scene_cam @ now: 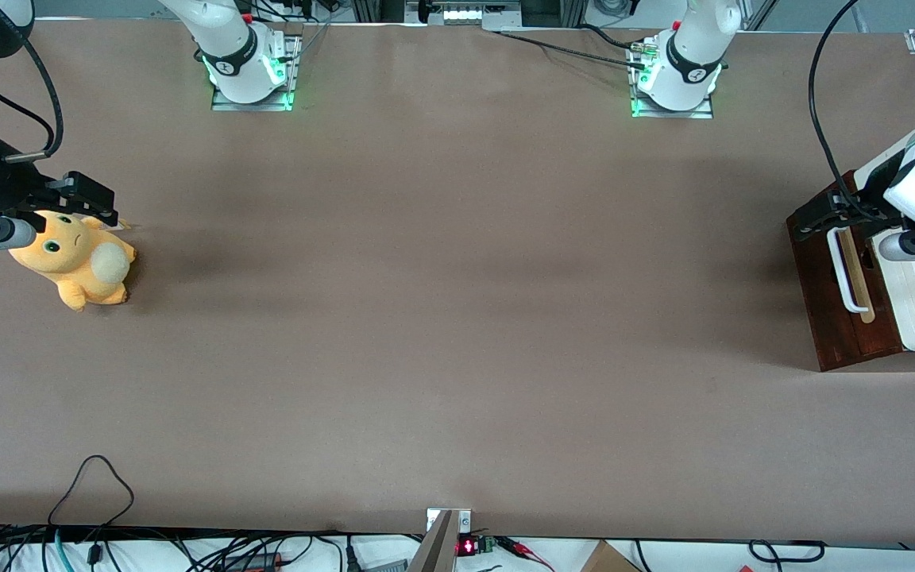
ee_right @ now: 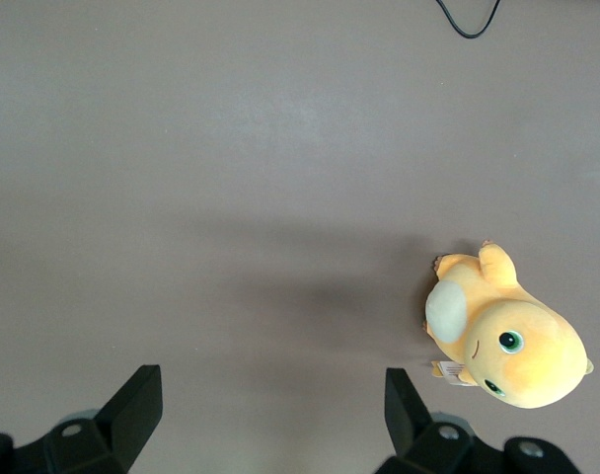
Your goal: Open lower drawer with left arm only
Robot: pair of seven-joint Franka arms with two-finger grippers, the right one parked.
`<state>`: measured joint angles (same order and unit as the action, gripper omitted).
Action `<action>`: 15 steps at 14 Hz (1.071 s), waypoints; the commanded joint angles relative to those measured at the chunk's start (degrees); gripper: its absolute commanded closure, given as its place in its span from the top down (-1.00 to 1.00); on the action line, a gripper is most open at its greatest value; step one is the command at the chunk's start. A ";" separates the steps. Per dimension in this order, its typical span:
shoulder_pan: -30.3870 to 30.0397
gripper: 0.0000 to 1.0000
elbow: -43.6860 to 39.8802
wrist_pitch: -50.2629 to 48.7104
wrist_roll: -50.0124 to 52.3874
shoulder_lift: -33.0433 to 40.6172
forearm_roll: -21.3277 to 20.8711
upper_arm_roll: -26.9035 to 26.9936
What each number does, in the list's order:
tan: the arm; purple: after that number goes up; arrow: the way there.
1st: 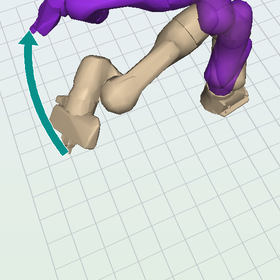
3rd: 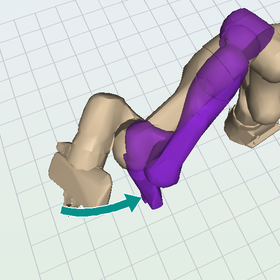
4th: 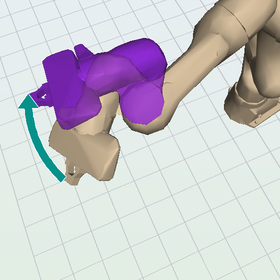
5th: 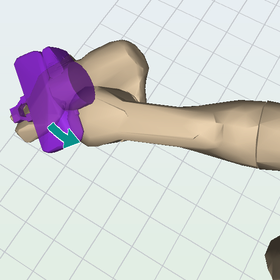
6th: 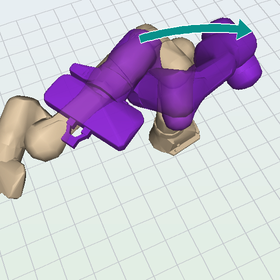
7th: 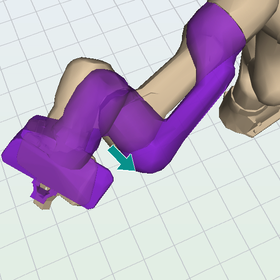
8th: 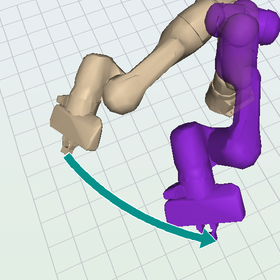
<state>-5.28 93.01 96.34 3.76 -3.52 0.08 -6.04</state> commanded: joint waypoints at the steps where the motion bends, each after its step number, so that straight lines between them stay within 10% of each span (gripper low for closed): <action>1: -0.17 1.00 -1.25 -2.64 -1.30 0.26 1.24 -0.02; 15: -0.26 1.00 -1.87 -8.89 -2.71 -0.17 1.07 -0.37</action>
<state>-5.32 91.54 88.18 2.89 -3.52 0.49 -6.68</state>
